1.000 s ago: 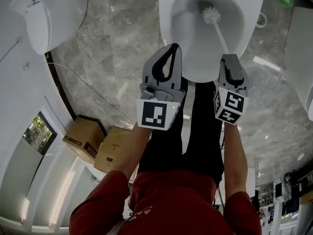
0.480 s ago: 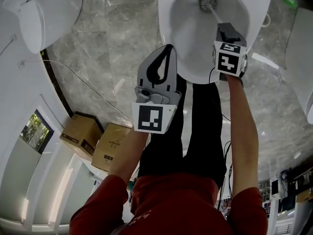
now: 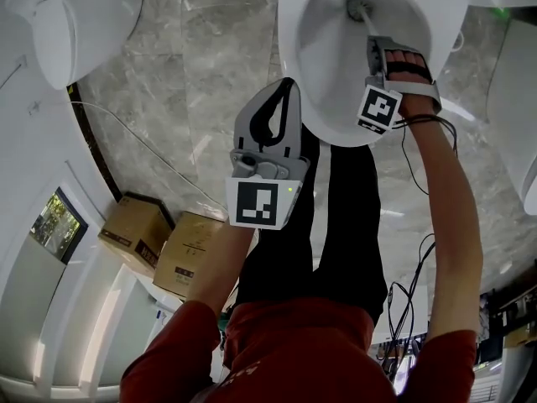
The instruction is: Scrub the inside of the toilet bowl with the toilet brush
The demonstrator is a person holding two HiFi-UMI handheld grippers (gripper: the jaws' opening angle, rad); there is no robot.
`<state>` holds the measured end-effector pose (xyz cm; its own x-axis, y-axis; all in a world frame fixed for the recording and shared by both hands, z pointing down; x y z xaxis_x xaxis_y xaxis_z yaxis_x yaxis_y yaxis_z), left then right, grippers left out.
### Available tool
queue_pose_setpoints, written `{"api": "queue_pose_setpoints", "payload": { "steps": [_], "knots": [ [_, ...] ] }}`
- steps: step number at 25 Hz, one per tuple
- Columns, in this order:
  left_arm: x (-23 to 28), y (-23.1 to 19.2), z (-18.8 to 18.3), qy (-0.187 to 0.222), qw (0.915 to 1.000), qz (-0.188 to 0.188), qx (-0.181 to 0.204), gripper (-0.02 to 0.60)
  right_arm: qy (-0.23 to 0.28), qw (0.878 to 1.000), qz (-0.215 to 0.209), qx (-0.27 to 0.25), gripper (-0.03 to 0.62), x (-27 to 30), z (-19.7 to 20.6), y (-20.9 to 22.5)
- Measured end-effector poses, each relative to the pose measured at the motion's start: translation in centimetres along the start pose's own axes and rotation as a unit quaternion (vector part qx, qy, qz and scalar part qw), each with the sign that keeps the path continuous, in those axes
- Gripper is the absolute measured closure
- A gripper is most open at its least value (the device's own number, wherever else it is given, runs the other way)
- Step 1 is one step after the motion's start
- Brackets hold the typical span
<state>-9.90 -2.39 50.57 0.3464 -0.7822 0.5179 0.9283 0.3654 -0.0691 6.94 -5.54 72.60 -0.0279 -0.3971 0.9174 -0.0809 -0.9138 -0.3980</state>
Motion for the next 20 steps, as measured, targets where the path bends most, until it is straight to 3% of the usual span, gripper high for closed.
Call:
{"api": "queue_pose_setpoints", "payload": {
  "steps": [1, 2, 3, 4, 5, 7, 8, 9, 10, 11, 12, 13, 14, 15, 16, 17, 18, 19, 20],
  "knots": [
    [-0.1, -0.1, 0.0, 0.001, 1.0, 0.0, 0.0, 0.583, -0.003, 0.996, -0.021, 0.092, 0.447, 0.2, 0.4, 0.2],
    [-0.2, -0.1, -0.1, 0.002, 1.0, -0.001, 0.0, 0.583, -0.006, 0.976, -0.046, 0.213, 0.447, 0.2, 0.9, 0.7],
    [-0.3, -0.1, -0.1, 0.002, 1.0, -0.001, 0.0, 0.582, -0.008, 0.935, -0.07, 0.346, 0.447, 0.2, 1.5, 1.3],
    [-0.4, -0.1, -0.1, 0.001, 1.0, -0.001, 0.0, 0.583, -0.01, 0.872, -0.091, 0.481, 0.447, 0.1, 2.2, 1.8],
    [-0.5, -0.1, -0.1, 0.0, 1.0, -0.001, 0.001, 0.583, -0.014, 0.785, -0.109, 0.61, 0.447, -0.1, 2.9, 2.1],
    [-0.6, 0.0, -0.2, 0.0, 1.0, -0.002, 0.004, 0.583, -0.024, 0.567, -0.133, 0.812, 0.447, -0.4, 4.2, 1.9],
    [-0.7, 0.2, -0.3, 0.002, 1.0, -0.002, 0.005, 0.583, -0.028, 0.475, -0.138, 0.869, 0.447, -0.5, 4.6, 1.7],
    [-0.7, 0.3, -0.3, 0.003, 1.0, -0.001, 0.005, 0.583, -0.031, 0.433, -0.139, 0.89, 0.448, -0.6, 4.8, 1.8],
    [-0.8, 0.4, -0.4, 0.004, 1.0, -0.001, 0.004, 0.583, -0.034, 0.457, -0.137, 0.878, 0.448, -0.7, 4.7, 2.3],
    [-1.0, 0.5, -0.4, 0.003, 1.0, 0.0, 0.003, 0.583, -0.036, 0.542, -0.134, 0.829, 0.448, -0.7, 4.1, 3.0],
    [-1.1, 0.6, -0.4, 0.003, 1.0, 0.0, 0.003, 0.583, -0.033, 0.659, -0.129, 0.741, 0.448, -0.7, 3.1, 3.6],
    [-1.2, 0.6, -0.4, 0.003, 1.0, 0.0, 0.002, 0.583, -0.027, 0.776, -0.12, 0.619, 0.444, -0.5, 2.0, 3.8],
    [-1.3, 0.7, -0.4, 0.004, 1.0, -0.001, 0.002, 0.583, -0.026, 0.873, -0.108, 0.475, 0.444, -0.4, 0.9, 3.5],
    [-1.4, 0.8, -0.4, 0.007, 1.0, -0.003, 0.002, 0.583, -0.03, 0.941, -0.091, 0.324, 0.444, -0.4, 0.0, 2.8],
    [-1.4, 0.8, -0.5, 0.01, 0.9999, -0.005, 0.002, 0.583, -0.035, 0.98, -0.07, 0.183, 0.442, -0.4, -0.6, 1.9],
    [-1.4, 0.8, -0.6, 0.013, 0.9999, -0.007, 0.001, 0.583, -0.039, 0.995, -0.05, 0.076, 0.441, -0.5, -1.0, 1.1],
    [-1.5, 0.8, -0.8, 0.015, 0.9998, -0.008, 0.001, 0.582, -0.041, 0.998, -0.036, 0.013, 0.441, -0.5, -1.3, 0.6],
    [-1.5, 0.8, -0.9, 0.017, 0.9998, -0.008, 0.002, 0.583, -0.041, 0.999, -0.029, -0.008, 0.441, -0.6, -1.4, 0.3],
    [-1.6, 0.8, -1.0, 0.017, 0.9998, -0.008, 0.003, 0.583, -0.04, 0.999, -0.029, 0.005, 0.441, -0.6, -1.4, 0.2]
  ]
}}
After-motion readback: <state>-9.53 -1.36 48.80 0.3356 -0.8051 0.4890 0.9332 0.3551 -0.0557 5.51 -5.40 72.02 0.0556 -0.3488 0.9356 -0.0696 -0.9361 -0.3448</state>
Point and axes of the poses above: the fingertips, and each gripper's own axes: x forward along the fingers, y to its right, z out of its underside, the point moved 7 cm from there along -x, backward along the fingers, and after that the axes turned 2 degrees about -z, right-handed, at the moved point
